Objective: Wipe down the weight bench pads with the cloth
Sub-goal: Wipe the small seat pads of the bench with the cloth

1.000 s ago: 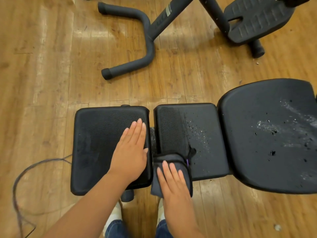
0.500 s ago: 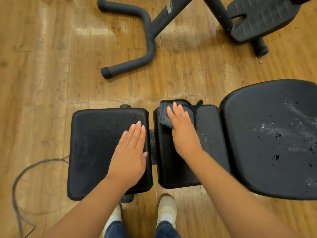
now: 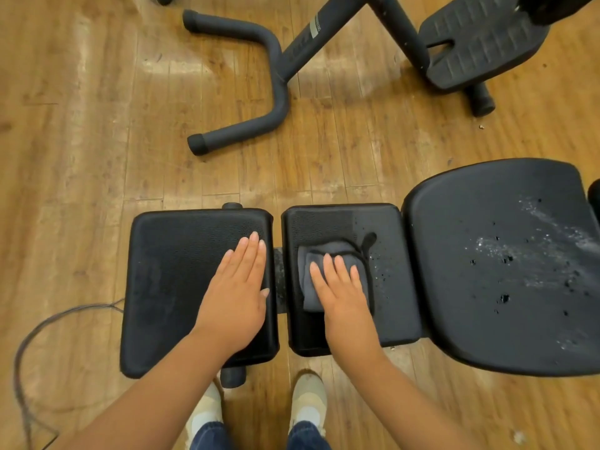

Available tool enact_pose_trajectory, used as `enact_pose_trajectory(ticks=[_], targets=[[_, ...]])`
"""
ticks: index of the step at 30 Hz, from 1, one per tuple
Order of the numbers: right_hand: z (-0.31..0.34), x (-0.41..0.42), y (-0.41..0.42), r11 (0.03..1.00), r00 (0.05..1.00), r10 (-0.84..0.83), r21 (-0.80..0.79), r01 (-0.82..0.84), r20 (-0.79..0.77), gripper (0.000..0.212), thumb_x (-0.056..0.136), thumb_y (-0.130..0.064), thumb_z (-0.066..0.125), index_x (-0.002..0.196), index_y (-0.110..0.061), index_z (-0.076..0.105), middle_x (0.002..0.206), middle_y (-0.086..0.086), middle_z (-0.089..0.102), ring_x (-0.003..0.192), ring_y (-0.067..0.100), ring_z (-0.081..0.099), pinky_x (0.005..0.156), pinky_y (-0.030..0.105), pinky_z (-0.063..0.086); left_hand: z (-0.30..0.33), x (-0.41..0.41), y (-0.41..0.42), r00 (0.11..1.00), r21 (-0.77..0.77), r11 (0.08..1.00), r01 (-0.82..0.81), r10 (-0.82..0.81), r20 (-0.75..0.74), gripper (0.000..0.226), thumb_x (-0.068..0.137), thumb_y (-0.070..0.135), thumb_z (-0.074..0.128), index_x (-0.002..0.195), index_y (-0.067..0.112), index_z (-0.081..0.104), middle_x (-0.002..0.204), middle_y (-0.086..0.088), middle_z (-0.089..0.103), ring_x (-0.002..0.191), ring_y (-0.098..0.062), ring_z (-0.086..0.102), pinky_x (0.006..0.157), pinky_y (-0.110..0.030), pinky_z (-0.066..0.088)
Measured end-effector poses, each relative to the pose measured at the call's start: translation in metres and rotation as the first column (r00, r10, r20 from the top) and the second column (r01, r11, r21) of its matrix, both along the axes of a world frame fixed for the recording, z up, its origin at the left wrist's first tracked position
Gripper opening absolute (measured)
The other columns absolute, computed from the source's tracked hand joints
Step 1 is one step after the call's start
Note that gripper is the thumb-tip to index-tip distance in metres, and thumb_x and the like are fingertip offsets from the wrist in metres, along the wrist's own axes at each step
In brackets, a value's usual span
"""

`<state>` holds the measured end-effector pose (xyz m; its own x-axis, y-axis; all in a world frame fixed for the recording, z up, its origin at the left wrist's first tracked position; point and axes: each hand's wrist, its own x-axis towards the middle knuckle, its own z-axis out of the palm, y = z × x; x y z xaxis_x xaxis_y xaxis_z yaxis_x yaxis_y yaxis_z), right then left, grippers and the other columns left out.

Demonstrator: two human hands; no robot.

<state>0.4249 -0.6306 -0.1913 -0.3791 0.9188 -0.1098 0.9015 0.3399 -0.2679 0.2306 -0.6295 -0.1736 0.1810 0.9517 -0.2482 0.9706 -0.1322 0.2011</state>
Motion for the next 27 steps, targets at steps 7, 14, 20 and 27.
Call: enact_pose_trajectory(ticks=[7, 14, 20, 27], targets=[[-0.007, 0.043, -0.087, 0.987, 0.993, 0.092, -0.125, -0.101, -0.079, 0.089, 0.064, -0.007, 0.030, 0.148, -0.012, 0.001, 0.145, 0.010, 0.029, 0.144, 0.022, 0.000, 0.114, 0.040, 0.005, 0.000, -0.003, 0.000, 1.000, 0.009, 1.000, 0.013, -0.014, 0.017, 0.066, 0.090, 0.037, 0.018, 0.148, 0.005, 0.013, 0.156, -0.011, 0.008, 0.144, -0.022, 0.006, 0.115, -0.033, 0.000], [0.001, 0.037, -0.069, 0.988, 0.995, 0.035, -0.146, -0.048, -0.091, 0.091, 0.051, -0.005, 0.054, 0.139, -0.009, 0.032, 0.150, 0.006, 0.024, 0.143, 0.016, -0.009, 0.112, 0.034, 0.005, -0.001, -0.002, -0.001, 0.995, 0.002, 1.000, -0.020, 0.019, 0.096, 0.067, 0.089, 0.041, 0.013, 0.148, 0.011, 0.003, 0.157, -0.004, -0.003, 0.144, -0.015, -0.009, 0.116, -0.031, -0.004], [-0.003, 0.019, -0.033, 0.988, 0.976, -0.139, -0.090, 0.125, -0.169, 0.099, 0.050, 0.027, 0.063, 0.139, -0.008, 0.034, 0.145, 0.010, 0.033, 0.140, 0.023, 0.018, 0.113, 0.033, 0.001, -0.002, -0.002, -0.001, 0.994, 0.010, 1.000, -0.015, 0.014, 0.108, 0.066, 0.090, 0.038, 0.018, 0.148, 0.010, 0.006, 0.157, -0.006, -0.001, 0.144, -0.016, -0.006, 0.114, -0.026, -0.012], [0.009, 0.006, 0.047, 0.993, 0.985, -0.094, -0.081, 0.083, -0.144, 0.075, 0.080, 0.019, 0.044, 0.146, -0.008, 0.020, 0.155, 0.011, 0.015, 0.142, 0.023, 0.000, 0.112, 0.036, -0.006, 0.000, 0.002, -0.001, 0.992, 0.014, 0.999, -0.052, 0.050, 0.118, 0.068, 0.088, 0.039, 0.016, 0.149, 0.011, 0.003, 0.157, -0.003, -0.004, 0.144, -0.013, -0.010, 0.115, -0.028, -0.009]])
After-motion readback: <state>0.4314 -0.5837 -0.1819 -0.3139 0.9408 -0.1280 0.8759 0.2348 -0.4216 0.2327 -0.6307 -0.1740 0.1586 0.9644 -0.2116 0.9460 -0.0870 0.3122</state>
